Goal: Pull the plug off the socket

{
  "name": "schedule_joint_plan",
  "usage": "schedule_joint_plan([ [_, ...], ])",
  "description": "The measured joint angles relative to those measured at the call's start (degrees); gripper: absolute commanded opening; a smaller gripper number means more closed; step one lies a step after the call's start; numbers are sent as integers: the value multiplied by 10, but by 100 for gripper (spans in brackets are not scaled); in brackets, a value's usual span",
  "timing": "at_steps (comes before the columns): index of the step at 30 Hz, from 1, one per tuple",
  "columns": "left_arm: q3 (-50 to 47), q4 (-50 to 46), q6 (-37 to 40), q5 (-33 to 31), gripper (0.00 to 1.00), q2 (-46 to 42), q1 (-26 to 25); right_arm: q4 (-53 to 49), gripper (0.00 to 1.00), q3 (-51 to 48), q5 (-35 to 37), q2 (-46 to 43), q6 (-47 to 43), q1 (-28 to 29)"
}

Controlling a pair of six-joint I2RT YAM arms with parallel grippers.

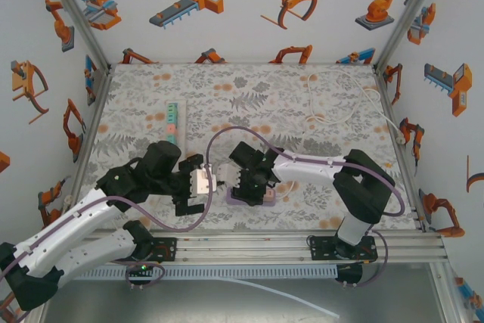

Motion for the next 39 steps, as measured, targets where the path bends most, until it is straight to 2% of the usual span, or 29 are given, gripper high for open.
schedule_joint_plan([
  [4,-8,5,0,-2,97,0,0,5,65,0,0,-6,1,0],
  [9,-17,21,-8,-3,97,-4,0,17,66,-13,-8,-59,-2,0],
  [12,-24,49,-48,-10,97,-10,0,24,66,-29,-13,-120,-8,0],
  [16,-28,110,-167,-51,97,-2,0,59,66,-83,-11,-236,-25,-2],
  [20,-27,162,-320,-104,97,37,9,80,66,-155,-15,-360,-59,-26],
  [26,-31,216,-523,-150,99,110,28,64,60,-221,-32,-455,-96,-67],
  [27,-35,229,-551,-153,97,121,28,60,58,-225,-37,-459,-98,-69],
  [32,-69,288,-652,-153,79,171,28,66,49,-252,-59,-442,-106,-70],
  [39,-105,349,-711,-129,58,235,27,119,39,-279,-77,-379,-108,-72],
])
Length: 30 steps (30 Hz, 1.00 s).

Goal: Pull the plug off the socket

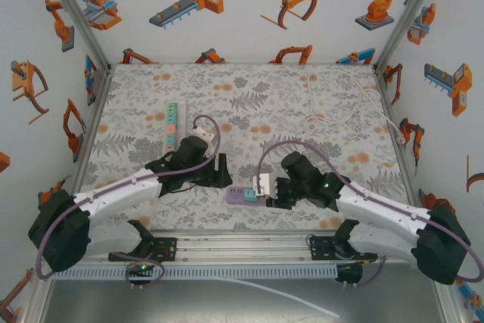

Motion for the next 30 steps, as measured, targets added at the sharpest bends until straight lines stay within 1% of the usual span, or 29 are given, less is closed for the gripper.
schedule_joint_plan([
  [3,-1,16,-2,23,55,26,0,22,34,-2,-6,14,0,-2],
  [6,-1,28,-2,46,54,59,-1,38,31,-4,-15,19,0,-3],
  [12,2,42,-6,77,50,112,-16,46,28,-7,-19,19,1,-5],
  [19,10,35,-12,73,47,118,-16,47,27,-8,-22,21,5,-8],
  [25,30,8,-21,61,46,132,-17,51,24,-2,-27,34,15,-15],
  [30,50,-16,-21,39,46,141,-32,51,20,-1,-34,37,24,-20],
])
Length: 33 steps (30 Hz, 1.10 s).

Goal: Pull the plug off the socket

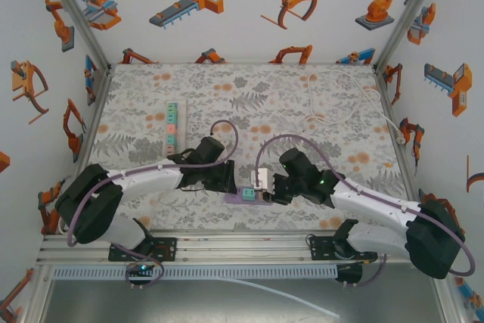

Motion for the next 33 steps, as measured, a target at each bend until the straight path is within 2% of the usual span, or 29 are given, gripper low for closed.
schedule_joint_plan([
  [15,16,-13,-12,-74,45,9,-45,-10,10,0,-25,-5,17,-20],
  [33,19,12,-35,-91,44,22,-59,-26,4,-16,-48,-38,19,-53],
])
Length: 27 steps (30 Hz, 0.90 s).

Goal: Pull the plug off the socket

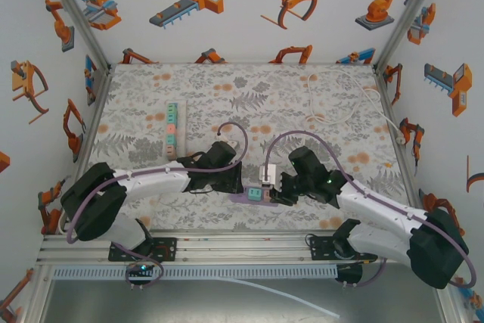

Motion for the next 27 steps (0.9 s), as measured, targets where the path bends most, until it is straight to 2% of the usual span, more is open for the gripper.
schedule_joint_plan([
  [9,-3,9,-15,-4,44,1,-3,-6,1,-2,-17,-13,0,-18],
  [14,-3,9,-19,-7,44,1,-3,21,0,-1,-42,-50,0,-25],
  [23,-10,8,-23,-12,47,-13,-5,26,0,-1,-42,-83,3,-29],
  [27,-20,-21,-22,-11,48,-40,1,33,0,-1,-30,-101,28,-31],
])
